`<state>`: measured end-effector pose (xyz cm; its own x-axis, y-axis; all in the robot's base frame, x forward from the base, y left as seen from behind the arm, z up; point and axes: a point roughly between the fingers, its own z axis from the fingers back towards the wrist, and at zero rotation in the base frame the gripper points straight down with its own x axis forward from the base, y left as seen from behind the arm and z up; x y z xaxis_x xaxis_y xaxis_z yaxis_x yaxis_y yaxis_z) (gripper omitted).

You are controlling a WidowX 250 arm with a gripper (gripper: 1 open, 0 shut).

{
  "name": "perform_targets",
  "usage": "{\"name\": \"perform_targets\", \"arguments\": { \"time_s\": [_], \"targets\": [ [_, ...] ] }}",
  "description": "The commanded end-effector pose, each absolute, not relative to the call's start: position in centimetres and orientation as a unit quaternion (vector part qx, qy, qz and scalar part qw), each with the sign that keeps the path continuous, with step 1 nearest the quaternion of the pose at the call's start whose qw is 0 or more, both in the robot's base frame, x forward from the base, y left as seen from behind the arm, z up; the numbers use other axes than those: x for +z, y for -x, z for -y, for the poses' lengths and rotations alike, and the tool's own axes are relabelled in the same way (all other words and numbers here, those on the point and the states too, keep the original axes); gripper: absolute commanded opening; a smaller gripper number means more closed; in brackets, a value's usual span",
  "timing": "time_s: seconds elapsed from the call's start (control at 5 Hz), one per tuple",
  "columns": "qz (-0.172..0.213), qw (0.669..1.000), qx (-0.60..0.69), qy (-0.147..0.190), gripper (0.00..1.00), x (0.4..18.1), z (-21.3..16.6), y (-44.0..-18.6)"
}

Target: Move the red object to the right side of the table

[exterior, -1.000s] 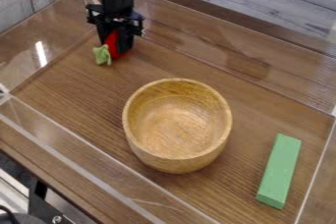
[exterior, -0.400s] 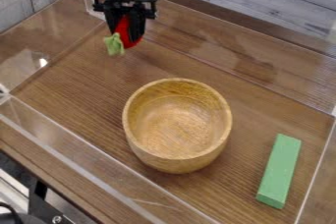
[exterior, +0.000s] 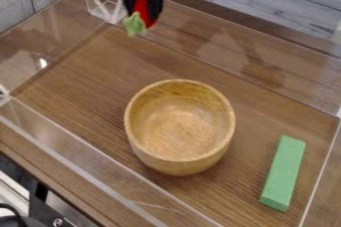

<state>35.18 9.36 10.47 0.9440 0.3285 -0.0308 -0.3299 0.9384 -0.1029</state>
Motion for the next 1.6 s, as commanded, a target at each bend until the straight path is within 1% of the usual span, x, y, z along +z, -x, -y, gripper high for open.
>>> {"name": "perform_targets", "arguments": {
  "time_s": [0.0,0.2,0.6,1.0,1.4],
  "targets": [
    [0.027,0.982,0.176,0.056,0.00,13.0,-6.3,-37.3],
    [0.025,0.980,0.188,0.059,0.00,12.7,-3.5,-37.4],
    [0.019,0.987,0.151,0.059,0.00,12.3,1.0,-37.1],
    [0.020,0.978,0.197,0.058,0.00,10.2,-0.1,-37.0],
    [0.023,0.971,0.230,0.057,0.00,9.5,0.2,-37.1]
  ]
}}
